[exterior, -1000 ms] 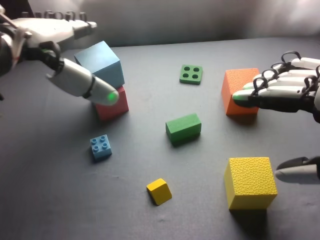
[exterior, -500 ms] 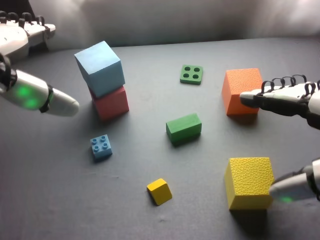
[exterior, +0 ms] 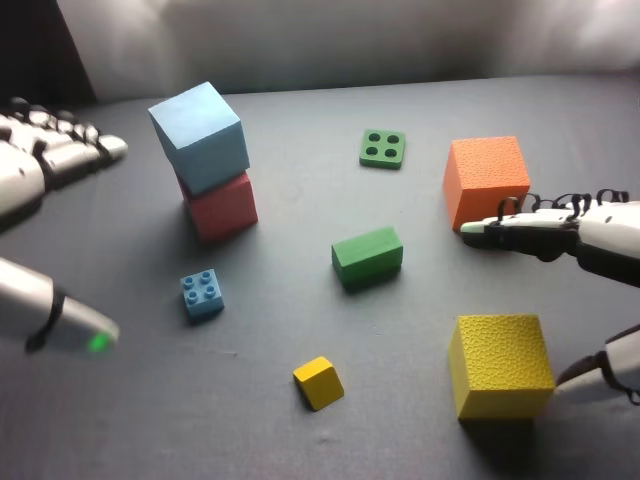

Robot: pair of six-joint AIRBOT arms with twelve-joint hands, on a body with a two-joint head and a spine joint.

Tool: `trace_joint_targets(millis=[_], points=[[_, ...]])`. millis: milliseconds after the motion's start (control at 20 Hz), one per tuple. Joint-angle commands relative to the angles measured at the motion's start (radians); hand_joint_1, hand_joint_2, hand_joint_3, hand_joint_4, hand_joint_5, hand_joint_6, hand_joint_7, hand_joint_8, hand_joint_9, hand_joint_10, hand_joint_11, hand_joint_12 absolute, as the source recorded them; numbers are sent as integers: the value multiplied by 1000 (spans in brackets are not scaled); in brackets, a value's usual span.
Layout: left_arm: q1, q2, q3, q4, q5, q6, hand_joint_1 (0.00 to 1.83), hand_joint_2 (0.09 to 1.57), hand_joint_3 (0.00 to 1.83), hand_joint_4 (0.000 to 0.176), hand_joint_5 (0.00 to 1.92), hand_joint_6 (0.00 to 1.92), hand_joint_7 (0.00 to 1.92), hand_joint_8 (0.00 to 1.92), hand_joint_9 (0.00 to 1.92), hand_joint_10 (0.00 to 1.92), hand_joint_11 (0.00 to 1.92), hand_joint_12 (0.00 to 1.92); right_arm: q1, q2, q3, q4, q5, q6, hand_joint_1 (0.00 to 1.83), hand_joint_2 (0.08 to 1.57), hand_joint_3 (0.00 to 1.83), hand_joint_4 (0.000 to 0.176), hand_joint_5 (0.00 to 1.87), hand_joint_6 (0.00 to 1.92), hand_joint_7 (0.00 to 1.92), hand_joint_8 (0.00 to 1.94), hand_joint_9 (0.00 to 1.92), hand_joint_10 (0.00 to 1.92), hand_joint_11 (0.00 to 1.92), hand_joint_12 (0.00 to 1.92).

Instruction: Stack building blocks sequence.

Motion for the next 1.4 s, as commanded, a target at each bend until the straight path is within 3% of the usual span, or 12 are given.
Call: trace_joint_targets(millis=[0,50,150,350,450,550,650,750,1150,1250,1350], points=[[3,19,3,124,-99,-108,430,792,18,0,0,0,26,7,27,6,1,0,8,2,-2,-5,93,4,1317,859,3,0,124,0,89,0,161,0,0,1036],[20,23,6,322,-130,-273,422,809,22,0,0,0,0,0,4,0,0,0,14,-3,-3,14,65,4,1328,862,2,0,88,0,57,0,148,0,0,996],[43,23,9,569,-184,-475,430,803,17,0,0,0,0,0,0,0,0,0,18,-5,-4,54,47,4,1343,868,4,0,86,0,58,2,155,3,0,989],[63,26,-1,933,-278,-696,439,824,18,0,0,0,34,9,43,11,38,20,14,-5,-24,61,35,4,1335,871,0,0,102,3,66,1,156,1,0,953],[63,25,-4,1046,-284,-805,432,829,14,0,5,2,60,16,67,17,61,33,10,-13,-25,61,35,0,1320,879,2,0,80,0,52,0,138,0,0,924],[53,26,-16,1154,-320,-829,412,838,14,0,2,0,61,12,55,9,36,25,5,-23,-25,61,35,-5,1327,878,1,0,101,5,67,3,142,2,0,902],[35,26,-16,1192,-373,-822,412,848,14,0,23,8,76,14,67,11,45,32,5,-35,-24,61,41,-14,1349,883,0,0,81,0,53,0,126,0,0,861],[21,25,-16,1176,-405,-783,415,855,13,0,0,0,35,1,43,1,29,28,3,-48,-23,61,43,-19,1345,891,2,0,81,5,57,2,125,1,0,840],[-10,17,-15,1188,-387,-796,432,847,1,0,20,7,86,11,86,10,69,65,-17,-131,20,61,62,-26,1401,922,3,0,157,9,115,8,191,12,7,927],[-10,14,-16,1211,-384,-816,428,857,5,0,4,1,75,4,77,4,51,63,-17,-143,32,61,70,-27,1522,951,5,0,307,9,345,11,385,20,140,894],[-9,10,-16,1223,-384,-823,435,866,8,0,0,0,64,0,70,1,49,68,-20,-152,42,61,79,-32,1485,1060,8,0,534,15,565,8,545,17,250,865]])
